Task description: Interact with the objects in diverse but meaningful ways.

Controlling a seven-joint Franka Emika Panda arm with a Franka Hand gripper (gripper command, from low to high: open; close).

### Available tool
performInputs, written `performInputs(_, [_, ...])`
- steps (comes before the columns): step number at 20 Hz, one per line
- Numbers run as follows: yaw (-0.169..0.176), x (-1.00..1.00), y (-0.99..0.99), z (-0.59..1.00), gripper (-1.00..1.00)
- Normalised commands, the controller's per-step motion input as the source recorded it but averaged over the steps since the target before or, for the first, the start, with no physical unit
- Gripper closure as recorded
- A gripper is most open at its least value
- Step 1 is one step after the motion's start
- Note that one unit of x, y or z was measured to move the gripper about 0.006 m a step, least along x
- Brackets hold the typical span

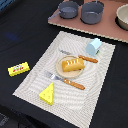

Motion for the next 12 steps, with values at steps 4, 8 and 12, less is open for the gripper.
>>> performInputs(4, [-0.099,0.86,0.01,-0.2,-1.0])
performInputs(8, [-0.092,0.85,0.0,-0.21,-1.0])
performInputs(12, [-0.074,0.67,0.0,-0.14,-1.0])
